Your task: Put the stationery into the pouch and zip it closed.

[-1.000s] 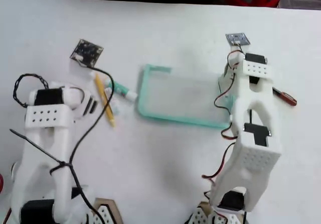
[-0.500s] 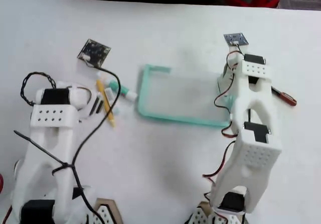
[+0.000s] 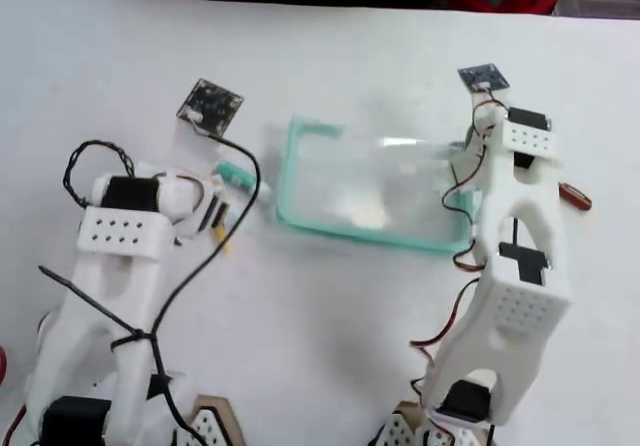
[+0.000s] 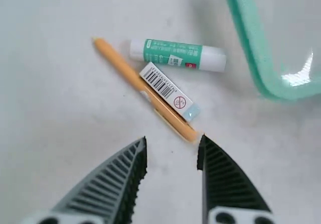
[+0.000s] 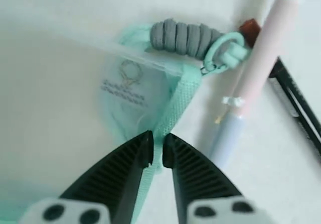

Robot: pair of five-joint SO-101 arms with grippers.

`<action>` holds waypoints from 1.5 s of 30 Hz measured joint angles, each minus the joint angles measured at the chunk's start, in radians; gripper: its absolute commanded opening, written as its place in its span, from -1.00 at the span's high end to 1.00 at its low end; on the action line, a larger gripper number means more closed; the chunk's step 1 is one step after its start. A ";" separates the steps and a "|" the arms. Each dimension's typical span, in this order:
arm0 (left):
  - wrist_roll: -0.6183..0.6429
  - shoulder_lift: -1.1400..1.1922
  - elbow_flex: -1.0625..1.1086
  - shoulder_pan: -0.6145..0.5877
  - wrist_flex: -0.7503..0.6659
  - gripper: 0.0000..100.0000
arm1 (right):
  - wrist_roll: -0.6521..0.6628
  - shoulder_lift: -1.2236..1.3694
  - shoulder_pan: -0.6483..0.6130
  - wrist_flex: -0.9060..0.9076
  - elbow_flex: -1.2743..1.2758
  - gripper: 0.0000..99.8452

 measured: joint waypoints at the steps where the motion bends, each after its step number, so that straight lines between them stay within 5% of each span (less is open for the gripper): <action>1: 0.003 0.000 0.000 0.002 0.000 0.65 | -0.002 -0.023 0.012 0.011 0.002 0.96; 12: 0.009 0.000 0.103 0.066 -0.120 0.65 | -0.009 -0.394 0.023 0.222 0.023 0.93; 19: 0.121 0.000 0.137 0.199 -0.261 0.65 | -0.137 -0.365 0.035 0.192 0.104 0.46; 24: 0.135 0.000 0.137 0.241 -0.330 0.65 | -0.203 -0.342 0.084 0.181 0.104 0.43; 28: 0.132 0.031 0.051 0.242 -0.229 0.65 | -0.204 -0.342 0.091 0.181 0.104 0.43; 36: 0.034 0.396 -0.471 0.224 0.178 0.66 | -0.204 -0.342 0.049 0.175 0.104 0.43; 45: -0.123 0.643 -0.620 0.227 0.092 0.66 | -0.150 -0.342 -0.055 0.163 0.104 0.43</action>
